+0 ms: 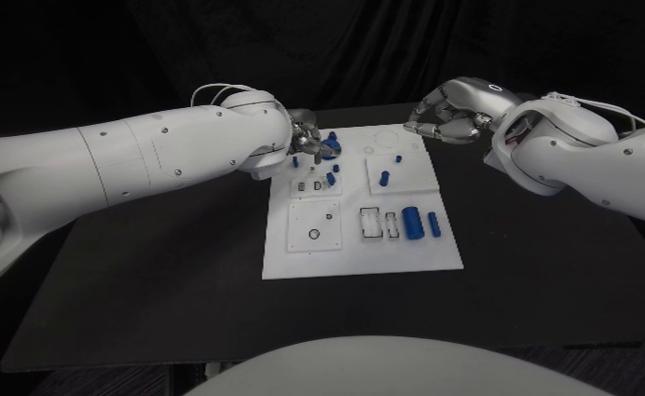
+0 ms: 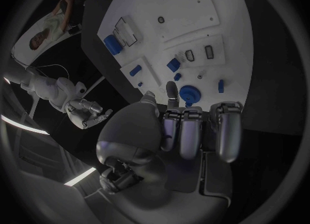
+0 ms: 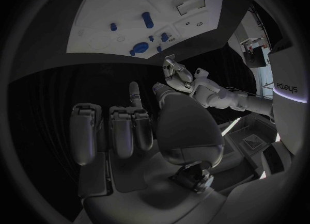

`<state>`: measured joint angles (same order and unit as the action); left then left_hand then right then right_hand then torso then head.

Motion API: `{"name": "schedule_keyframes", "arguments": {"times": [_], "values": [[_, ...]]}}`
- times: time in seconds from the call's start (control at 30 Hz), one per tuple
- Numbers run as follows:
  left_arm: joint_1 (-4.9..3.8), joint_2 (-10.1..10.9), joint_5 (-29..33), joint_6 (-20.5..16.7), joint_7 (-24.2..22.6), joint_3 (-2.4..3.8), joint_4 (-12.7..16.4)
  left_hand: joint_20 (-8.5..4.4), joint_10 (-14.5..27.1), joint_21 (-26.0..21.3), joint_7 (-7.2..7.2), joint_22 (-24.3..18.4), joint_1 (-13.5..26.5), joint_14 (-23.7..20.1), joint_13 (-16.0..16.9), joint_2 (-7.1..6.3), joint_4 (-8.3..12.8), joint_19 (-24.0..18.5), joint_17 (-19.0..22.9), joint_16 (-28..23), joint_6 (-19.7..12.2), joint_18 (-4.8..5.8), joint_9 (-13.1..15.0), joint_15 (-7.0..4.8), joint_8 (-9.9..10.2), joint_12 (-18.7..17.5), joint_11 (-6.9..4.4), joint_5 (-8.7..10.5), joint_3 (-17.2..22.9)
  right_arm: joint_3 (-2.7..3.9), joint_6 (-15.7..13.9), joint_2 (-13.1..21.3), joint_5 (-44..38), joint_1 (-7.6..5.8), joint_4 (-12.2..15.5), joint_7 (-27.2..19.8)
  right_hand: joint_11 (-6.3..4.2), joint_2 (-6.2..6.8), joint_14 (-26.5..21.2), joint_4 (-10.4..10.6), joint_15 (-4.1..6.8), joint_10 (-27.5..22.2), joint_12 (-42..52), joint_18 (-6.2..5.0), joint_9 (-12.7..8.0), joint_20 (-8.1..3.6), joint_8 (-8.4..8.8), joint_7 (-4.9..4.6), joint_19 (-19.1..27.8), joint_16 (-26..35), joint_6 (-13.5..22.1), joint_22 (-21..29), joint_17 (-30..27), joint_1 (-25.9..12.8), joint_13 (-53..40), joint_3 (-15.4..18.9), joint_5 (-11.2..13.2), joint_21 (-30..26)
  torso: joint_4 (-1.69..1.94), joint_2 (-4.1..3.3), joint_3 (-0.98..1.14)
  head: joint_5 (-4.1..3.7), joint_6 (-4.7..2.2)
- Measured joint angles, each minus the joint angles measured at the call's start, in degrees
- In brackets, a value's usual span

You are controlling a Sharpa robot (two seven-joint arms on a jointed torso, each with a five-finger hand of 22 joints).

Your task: Assemble the parts on the task board

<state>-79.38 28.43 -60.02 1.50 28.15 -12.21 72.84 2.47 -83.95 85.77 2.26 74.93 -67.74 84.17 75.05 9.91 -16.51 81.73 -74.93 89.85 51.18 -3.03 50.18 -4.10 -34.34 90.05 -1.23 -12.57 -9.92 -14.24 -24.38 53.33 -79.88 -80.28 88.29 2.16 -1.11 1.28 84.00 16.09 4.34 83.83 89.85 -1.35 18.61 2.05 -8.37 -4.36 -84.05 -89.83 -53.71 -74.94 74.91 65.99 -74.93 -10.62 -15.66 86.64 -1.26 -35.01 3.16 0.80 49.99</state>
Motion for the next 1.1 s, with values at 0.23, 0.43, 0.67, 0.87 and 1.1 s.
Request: {"name": "schedule_keyframes", "arguments": {"times": [0.23,0.43,0.67,0.87,1.1], "values": [[0.35,-0.65,-0.11,-0.45,1.45,-0.01,-0.41,0.00,0.01,0.00,-0.13,0.00,0.00,0.00,0.01,0.00,0.03,0.00,0.00,0.00,0.13,0.00,0.59,0.00,0.13,0.00,0.00,0.00,0.02,0.00,0.02,0.06,0.01,0.00,-0.06,-0.01,0.00,0.00,0.00,-0.14,0.00,0.00,0.00,0.00,0.00,0.00,0.00,0.00,0.00,0.00,0.00,0.00,0.00,0.00,0.00,-0.14,0.00,-0.22,-0.01,-0.02,-0.10,-0.23,0.00],[0.71,-0.89,-0.16,-0.74,2.14,-0.02,-0.71,-0.12,0.00,0.00,-0.83,-0.01,0.31,-0.01,0.03,0.31,0.00,0.12,0.01,0.00,1.89,-0.01,1.26,0.01,0.65,0.00,-0.41,-0.02,0.32,0.00,0.02,-0.02,0.01,0.00,-0.28,-0.02,0.00,0.00,0.00,-0.14,0.00,0.00,0.00,-0.01,-0.01,0.00,0.00,0.00,0.00,0.00,0.00,0.01,0.00,0.00,0.01,-0.14,0.00,-0.22,-0.15,-0.03,-0.16,0.06,0.00],[1.28,-1.27,-0.19,-0.85,2.50,-0.01,-1.18,-0.21,-0.01,0.00,-1.13,-0.01,0.31,-0.22,0.02,0.31,0.09,0.21,0.01,0.00,3.41,-0.01,1.36,-0.20,2.20,0.00,-0.81,-0.26,0.73,0.01,0.02,-0.03,0.01,0.00,-0.26,-0.03,0.00,0.00,0.00,-0.14,0.00,0.00,0.00,0.00,-0.01,0.00,0.00,0.00,0.00,0.00,0.00,0.01,0.00,0.00,0.01,-0.14,0.00,-0.22,-0.47,-0.20,-0.13,0.37,0.00],[1.99,-1.68,-0.21,-0.85,2.54,0.00,-1.66,-0.34,0.00,-0.24,-1.32,-0.01,0.31,-0.22,0.00,0.31,0.17,0.08,0.01,0.00,3.80,-0.01,0.92,-0.20,3.74,0.00,-0.81,-0.58,1.13,0.01,0.02,-0.09,0.01,0.00,-0.26,-0.03,0.20,0.00,0.00,-0.14,0.00,0.20,0.00,-0.01,0.00,0.00,0.00,0.00,0.00,0.00,0.00,0.01,0.00,-0.01,0.01,-0.14,0.00,-0.22,-0.52,-0.23,-0.09,0.08,0.00],[2.84,-2.00,-0.23,-1.00,2.23,-0.02,-2.51,-0.53,0.00,-0.44,-0.93,-0.01,0.31,-0.22,0.00,0.31,0.32,-0.11,0.01,0.00,4.22,-0.02,0.51,-0.20,5.62,-0.01,-0.80,-0.85,1.59,0.01,0.08,-0.19,0.02,0.00,-0.26,-0.03,0.20,0.01,0.00,-0.14,0.00,0.20,0.00,-0.01,0.03,0.00,0.00,0.00,0.00,0.00,0.00,0.02,0.00,-0.01,0.01,-0.14,0.00,-0.22,-0.49,-0.29,-0.09,-0.31,0.00]]}}
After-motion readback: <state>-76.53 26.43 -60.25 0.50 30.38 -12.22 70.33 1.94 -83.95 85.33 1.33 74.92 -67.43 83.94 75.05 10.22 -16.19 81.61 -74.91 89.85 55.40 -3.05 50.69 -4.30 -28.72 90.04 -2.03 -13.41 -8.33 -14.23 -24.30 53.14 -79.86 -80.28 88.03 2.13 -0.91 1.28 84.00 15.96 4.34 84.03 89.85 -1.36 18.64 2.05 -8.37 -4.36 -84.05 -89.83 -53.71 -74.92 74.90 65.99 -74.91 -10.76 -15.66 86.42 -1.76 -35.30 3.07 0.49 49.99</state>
